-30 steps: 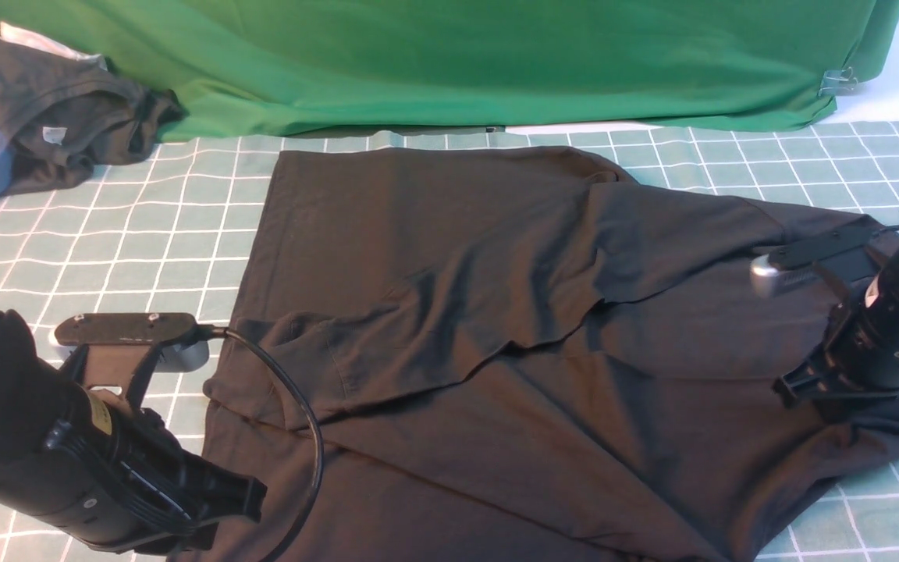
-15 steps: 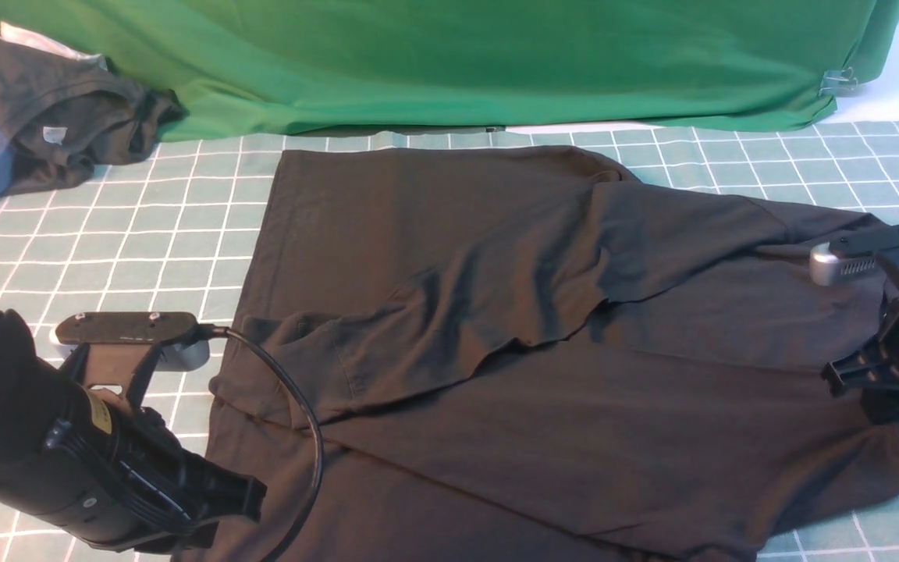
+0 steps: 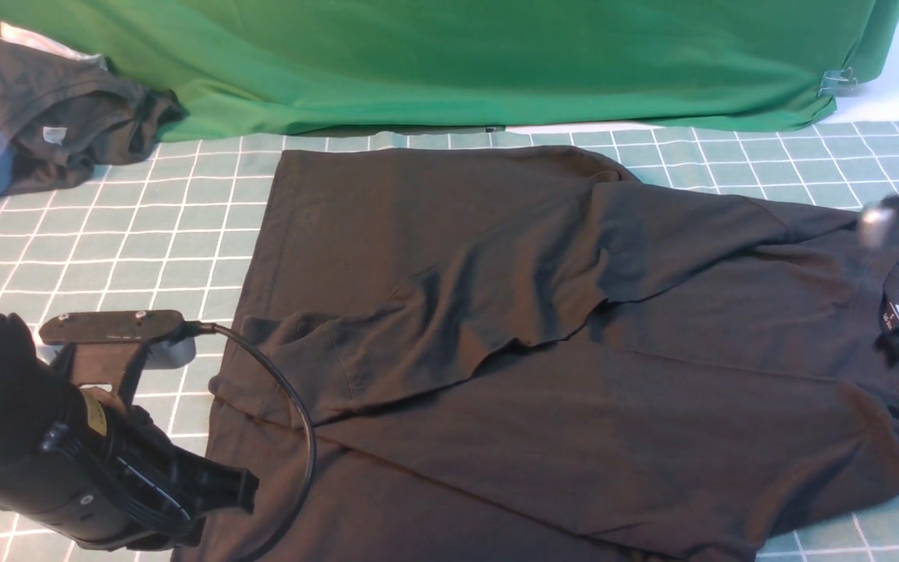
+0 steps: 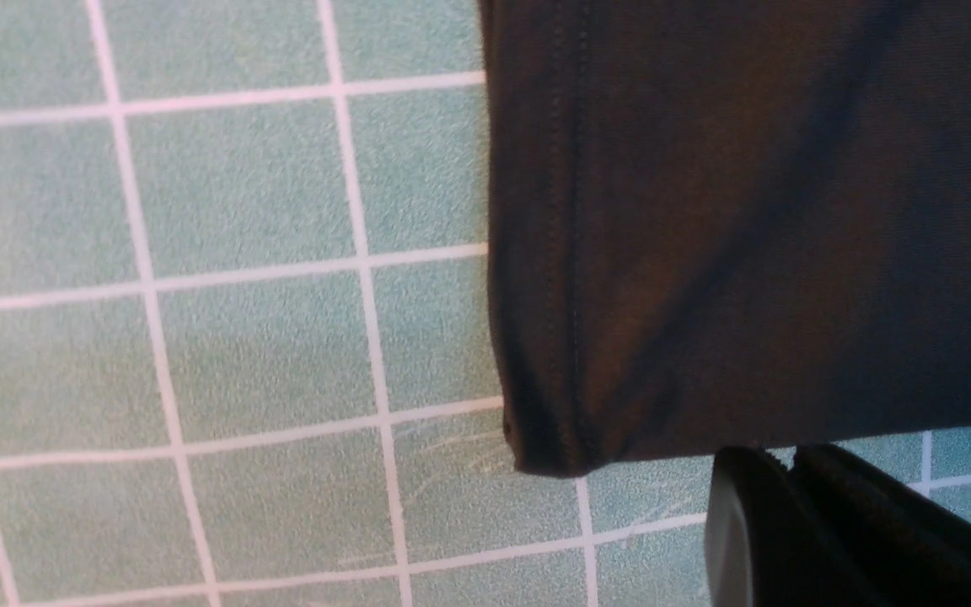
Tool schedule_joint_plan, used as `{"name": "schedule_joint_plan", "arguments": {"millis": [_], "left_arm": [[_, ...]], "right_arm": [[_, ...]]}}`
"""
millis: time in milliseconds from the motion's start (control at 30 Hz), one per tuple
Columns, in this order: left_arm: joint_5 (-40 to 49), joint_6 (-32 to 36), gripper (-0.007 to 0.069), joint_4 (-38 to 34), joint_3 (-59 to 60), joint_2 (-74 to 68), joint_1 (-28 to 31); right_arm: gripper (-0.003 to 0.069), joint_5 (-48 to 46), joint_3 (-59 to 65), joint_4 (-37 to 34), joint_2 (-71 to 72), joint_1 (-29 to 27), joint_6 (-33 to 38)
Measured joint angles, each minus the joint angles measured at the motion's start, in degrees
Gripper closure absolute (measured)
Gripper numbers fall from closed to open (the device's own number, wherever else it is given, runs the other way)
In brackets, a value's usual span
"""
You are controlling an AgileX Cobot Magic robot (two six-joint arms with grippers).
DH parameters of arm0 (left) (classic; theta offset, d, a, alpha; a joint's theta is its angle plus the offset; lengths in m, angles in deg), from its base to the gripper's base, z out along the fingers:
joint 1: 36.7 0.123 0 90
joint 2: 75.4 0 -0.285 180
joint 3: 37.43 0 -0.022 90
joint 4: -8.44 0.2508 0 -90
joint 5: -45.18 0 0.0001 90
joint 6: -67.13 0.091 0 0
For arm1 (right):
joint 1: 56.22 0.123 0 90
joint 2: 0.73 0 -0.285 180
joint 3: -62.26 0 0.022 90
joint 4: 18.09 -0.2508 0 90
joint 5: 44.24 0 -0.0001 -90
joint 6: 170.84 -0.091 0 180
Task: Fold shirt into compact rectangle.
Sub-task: 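Grasp the near edge of the shirt at its hem and shoulder corners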
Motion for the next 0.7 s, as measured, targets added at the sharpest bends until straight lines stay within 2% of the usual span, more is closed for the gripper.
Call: {"name": "schedule_joint_plan", "arguments": {"millis": [67, 167, 233, 367, 567, 700], "left_arm": [[0.2, -1.3, 0.0599, 0.1, 0.1, 0.0, 0.0], [-0.3, -2.4, 0.0557, 0.3, 0.8, 0.0, 0.0], [-2.1, -3.6, 0.0501, 1.1, 2.6, 0.1, 0.0], [-7.7, -7.1, 0.0328, 3.5, 7.7, 0.1, 0.0], [-14.1, -11.0, 0.0111, 5.9, 11.2, -0.7, 0.0], [-15.3, -11.1, 0.0054, 5.6, 11.5, -3.7, 0.0]], "right_arm": [[0.0556, 1.4, 1.5, -0.4, 6.3, 0.0, -0.1], [0.0599, 2.7, 3.3, -0.9, 13.7, 0.0, -0.1], [0.0608, 2.7, 4.5, -2.0, 18.3, -0.1, -0.1], [0.061, 2.4, 6.1, -5.5, 24.7, -0.1, 0.2], [0.0611, 2.0, 6.6, -9.1, 26.9, -0.1, 2.0], [0.0613, 1.8, 6.7, -10.4, 26.9, -0.1, 2.9]]}}
